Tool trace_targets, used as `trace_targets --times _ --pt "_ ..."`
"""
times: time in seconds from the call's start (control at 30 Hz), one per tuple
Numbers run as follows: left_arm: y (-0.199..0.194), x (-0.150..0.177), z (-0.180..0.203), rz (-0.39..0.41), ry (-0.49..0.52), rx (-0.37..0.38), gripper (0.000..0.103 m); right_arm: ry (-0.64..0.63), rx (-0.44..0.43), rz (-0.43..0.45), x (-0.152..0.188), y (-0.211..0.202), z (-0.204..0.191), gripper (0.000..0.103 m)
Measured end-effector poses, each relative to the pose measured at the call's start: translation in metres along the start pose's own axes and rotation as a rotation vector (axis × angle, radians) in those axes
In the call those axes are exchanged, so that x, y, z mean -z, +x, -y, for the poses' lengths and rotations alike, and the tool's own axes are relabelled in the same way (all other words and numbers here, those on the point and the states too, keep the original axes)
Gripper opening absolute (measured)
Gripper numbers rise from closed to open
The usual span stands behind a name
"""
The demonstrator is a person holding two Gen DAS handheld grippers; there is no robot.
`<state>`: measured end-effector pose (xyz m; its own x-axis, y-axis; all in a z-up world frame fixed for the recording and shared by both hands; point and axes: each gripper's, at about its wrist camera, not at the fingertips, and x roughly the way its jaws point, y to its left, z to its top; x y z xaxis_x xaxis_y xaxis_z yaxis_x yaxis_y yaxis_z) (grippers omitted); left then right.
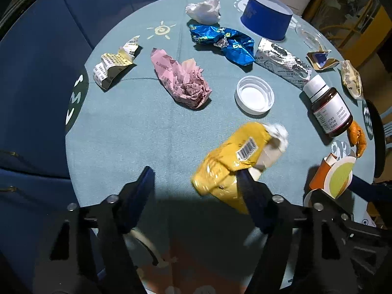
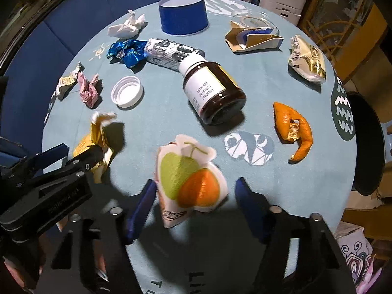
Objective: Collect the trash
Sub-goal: 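Grasp the pear-printed paper cup with the right tool while the left tool grasps the yellow wrapper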
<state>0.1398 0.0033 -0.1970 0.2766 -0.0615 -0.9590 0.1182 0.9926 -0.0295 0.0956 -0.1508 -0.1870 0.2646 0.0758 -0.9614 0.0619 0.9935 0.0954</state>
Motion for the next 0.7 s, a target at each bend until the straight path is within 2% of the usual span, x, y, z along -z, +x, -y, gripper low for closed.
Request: trace_targets --times 0.07,0.1,0.13,0.17,0.23,0.37,0.5,0.7 --pt "-0.003 0.000 -0.004 0.006 -0.013 0.010 0.058 -0.004 -0.005 0.004 0.000 -0.001 -0.001 0.054" --pt "-0.004 0.000 -0.005 0.010 -0.017 0.019 0.046 -0.004 -0.008 0.005 0.001 -0.001 -0.001 0.052" --pt "-0.004 0.001 -0.004 0.011 -0.019 0.015 0.038 -0.004 -0.014 0.006 0.001 -0.002 -0.001 0.050" --pt "-0.006 0.001 -0.005 0.017 -0.023 0.015 0.035 -0.004 -0.016 0.008 0.001 -0.002 -0.001 0.049" --pt "-0.007 0.001 -0.007 0.018 -0.038 0.044 0.021 -0.005 -0.021 0.010 0.002 -0.003 -0.002 0.047" --pt "-0.011 0.009 -0.002 0.042 -0.050 0.074 0.022 -0.012 -0.025 0.036 0.004 -0.010 0.000 0.046" --pt "-0.027 0.007 -0.001 0.111 -0.052 0.087 0.021 -0.023 -0.023 0.079 0.004 -0.019 -0.002 0.045" --pt "-0.043 0.009 0.001 0.164 -0.061 0.087 0.021 -0.022 -0.013 0.160 0.003 -0.037 0.002 0.045"
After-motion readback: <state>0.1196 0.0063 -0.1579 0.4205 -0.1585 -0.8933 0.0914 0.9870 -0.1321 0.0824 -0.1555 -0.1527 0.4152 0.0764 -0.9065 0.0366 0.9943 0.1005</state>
